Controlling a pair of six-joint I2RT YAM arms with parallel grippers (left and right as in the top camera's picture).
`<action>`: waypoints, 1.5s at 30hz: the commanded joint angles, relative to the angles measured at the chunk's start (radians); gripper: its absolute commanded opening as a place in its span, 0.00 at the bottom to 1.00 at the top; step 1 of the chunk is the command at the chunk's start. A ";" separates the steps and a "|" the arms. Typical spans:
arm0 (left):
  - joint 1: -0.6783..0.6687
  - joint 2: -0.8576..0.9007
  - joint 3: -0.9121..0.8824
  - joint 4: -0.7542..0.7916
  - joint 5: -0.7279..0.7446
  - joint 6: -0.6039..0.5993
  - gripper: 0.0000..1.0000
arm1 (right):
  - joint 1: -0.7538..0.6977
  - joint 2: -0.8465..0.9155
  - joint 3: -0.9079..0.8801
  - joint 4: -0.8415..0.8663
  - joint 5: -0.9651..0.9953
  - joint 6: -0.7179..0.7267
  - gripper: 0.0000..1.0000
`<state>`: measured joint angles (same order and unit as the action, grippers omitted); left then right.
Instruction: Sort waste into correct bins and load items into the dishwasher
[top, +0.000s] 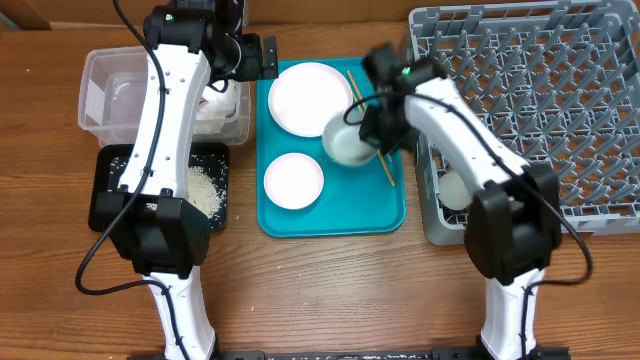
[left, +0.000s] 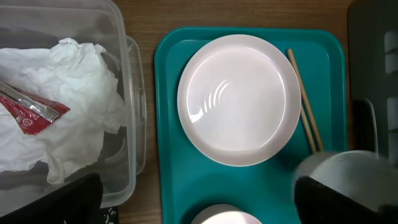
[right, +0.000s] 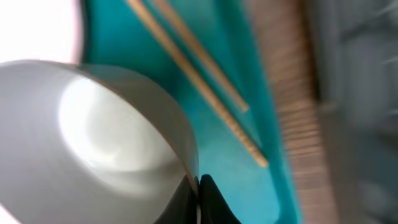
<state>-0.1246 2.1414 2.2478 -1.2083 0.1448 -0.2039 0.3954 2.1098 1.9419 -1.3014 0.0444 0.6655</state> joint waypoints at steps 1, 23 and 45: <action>-0.003 -0.010 0.025 0.000 0.001 -0.006 1.00 | -0.038 -0.167 0.168 -0.042 0.344 -0.006 0.04; -0.003 -0.010 0.025 0.000 0.001 -0.006 1.00 | -0.183 0.141 0.150 0.743 1.137 -0.701 0.04; -0.003 -0.010 0.025 0.000 0.001 -0.006 1.00 | -0.100 0.272 0.150 0.683 1.129 -0.715 0.04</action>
<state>-0.1246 2.1414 2.2478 -1.2083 0.1448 -0.2039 0.2817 2.3707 2.0865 -0.6071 1.1603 -0.0532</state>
